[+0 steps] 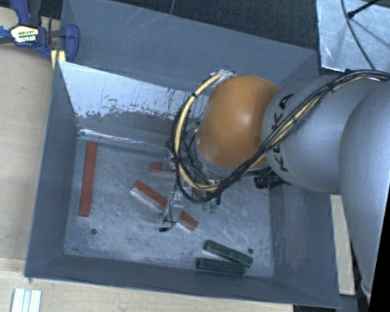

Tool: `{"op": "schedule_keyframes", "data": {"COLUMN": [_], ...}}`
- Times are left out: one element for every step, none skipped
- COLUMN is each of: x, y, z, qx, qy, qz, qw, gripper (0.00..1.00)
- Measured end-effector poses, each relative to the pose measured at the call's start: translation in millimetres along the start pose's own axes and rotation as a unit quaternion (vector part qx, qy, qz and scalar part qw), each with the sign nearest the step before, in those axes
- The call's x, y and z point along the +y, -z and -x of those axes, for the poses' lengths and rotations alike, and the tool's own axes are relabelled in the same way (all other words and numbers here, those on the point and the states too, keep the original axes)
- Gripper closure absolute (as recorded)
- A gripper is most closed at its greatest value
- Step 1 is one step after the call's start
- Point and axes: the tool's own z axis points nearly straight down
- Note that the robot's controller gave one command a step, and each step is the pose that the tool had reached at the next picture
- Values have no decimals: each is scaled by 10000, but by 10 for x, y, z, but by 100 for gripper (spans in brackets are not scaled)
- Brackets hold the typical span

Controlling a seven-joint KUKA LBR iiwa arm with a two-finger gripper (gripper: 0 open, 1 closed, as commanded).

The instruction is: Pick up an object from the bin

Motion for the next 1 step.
{"op": "schedule_keyframes", "data": {"x": [-15], "y": [-425], "z": [-364], "qx": [5], "qy": [77], "qz": [-1], "qw": [10000], "gripper": [0]}}
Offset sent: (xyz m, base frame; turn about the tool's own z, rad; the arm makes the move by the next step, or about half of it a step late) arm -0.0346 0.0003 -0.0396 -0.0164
